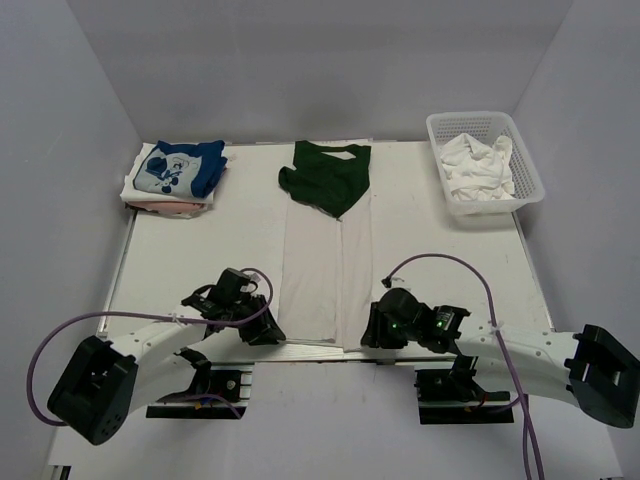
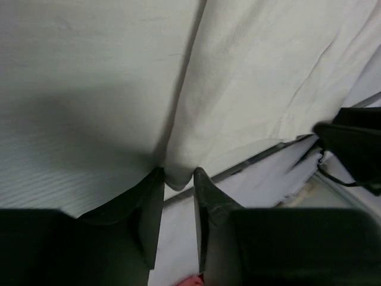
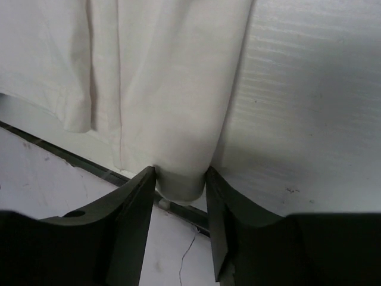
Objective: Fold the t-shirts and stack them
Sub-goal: Grab the bottom of the folded rectangular tshirt with both arms
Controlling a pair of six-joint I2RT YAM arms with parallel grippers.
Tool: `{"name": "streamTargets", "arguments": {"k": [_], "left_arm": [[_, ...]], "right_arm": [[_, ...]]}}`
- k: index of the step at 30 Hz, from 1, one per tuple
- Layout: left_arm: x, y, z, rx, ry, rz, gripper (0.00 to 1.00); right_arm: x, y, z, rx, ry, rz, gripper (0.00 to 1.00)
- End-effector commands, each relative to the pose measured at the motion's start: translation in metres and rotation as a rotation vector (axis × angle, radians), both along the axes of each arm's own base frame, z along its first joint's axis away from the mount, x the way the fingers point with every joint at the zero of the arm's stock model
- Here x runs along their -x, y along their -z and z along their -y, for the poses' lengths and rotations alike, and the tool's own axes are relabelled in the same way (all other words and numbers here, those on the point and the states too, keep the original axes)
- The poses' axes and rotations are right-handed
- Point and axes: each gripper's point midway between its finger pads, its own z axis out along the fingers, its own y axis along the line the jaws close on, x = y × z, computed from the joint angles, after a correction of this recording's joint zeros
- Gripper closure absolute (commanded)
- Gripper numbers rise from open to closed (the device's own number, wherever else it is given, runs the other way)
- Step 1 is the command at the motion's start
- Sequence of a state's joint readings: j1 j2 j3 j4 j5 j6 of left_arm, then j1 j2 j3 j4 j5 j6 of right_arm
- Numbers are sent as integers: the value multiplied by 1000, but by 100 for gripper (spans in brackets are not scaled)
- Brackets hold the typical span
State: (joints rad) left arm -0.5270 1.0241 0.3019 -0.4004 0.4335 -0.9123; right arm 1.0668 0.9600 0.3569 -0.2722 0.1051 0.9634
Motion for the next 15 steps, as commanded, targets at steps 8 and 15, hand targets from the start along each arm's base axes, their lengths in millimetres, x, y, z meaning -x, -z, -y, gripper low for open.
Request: {"name": "streamTargets", "arguments": {"k": [8,15], "left_arm": [[-11,3,8,-30,51,39,100],[-53,-61,25,22,35,245,100]], "right_arm": [[-5,5,-6,36,-30,0,100],[-49,-39,-20,35,31,179,100]]}}
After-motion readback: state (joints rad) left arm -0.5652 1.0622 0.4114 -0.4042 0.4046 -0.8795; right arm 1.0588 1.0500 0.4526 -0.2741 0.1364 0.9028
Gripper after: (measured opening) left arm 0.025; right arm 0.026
